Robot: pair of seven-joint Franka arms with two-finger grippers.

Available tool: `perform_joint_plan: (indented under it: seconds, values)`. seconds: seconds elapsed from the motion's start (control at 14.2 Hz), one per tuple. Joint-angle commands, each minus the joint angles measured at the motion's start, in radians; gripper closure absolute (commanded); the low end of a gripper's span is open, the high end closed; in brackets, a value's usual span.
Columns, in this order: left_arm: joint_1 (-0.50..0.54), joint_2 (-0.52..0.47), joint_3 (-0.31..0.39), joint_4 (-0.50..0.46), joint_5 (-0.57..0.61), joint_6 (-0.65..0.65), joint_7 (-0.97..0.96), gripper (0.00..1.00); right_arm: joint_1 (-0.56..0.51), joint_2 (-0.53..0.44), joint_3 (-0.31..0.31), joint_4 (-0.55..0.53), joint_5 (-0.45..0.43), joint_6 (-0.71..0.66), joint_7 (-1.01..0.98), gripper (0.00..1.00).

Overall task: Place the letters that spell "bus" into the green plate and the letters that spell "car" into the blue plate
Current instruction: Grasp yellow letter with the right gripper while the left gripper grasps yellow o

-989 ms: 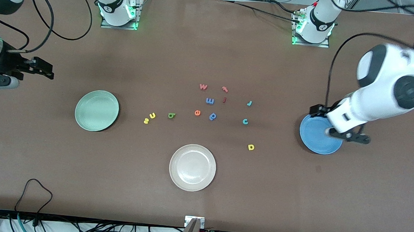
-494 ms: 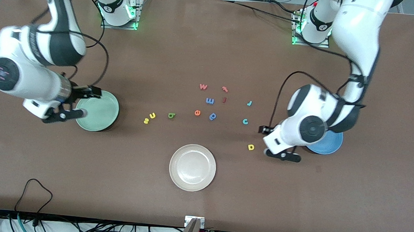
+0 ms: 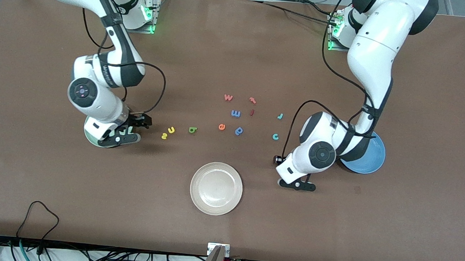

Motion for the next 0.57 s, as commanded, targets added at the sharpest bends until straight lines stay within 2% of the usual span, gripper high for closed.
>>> perform_joint_plan:
  seconds: [0.0, 0.14, 0.21, 0.35, 0.49]
  values:
    - [-0.014, 0.051, 0.009, 0.054, 0.000, -0.009, -0.014, 0.29, 0.035, 0.018, -0.006, -0.067, 0.001, 0.126, 0.097, 0.09]
    - [-0.014, 0.059, 0.009, 0.054, 0.000, 0.017, -0.013, 0.33, 0.050, 0.050, -0.006, -0.067, 0.001, 0.177, 0.149, 0.25]
    - [-0.013, 0.059, 0.009, 0.054, 0.001, 0.028, -0.010, 0.34, 0.064, 0.062, -0.006, -0.066, 0.002, 0.198, 0.195, 0.29]
    - [-0.011, 0.059, 0.010, 0.054, 0.001, 0.029, -0.010, 0.39, 0.082, 0.084, -0.006, -0.058, 0.001, 0.218, 0.270, 0.29]
    - [-0.010, 0.060, 0.010, 0.054, 0.001, 0.029, -0.013, 0.48, 0.088, 0.099, -0.006, -0.053, 0.007, 0.241, 0.283, 0.29]
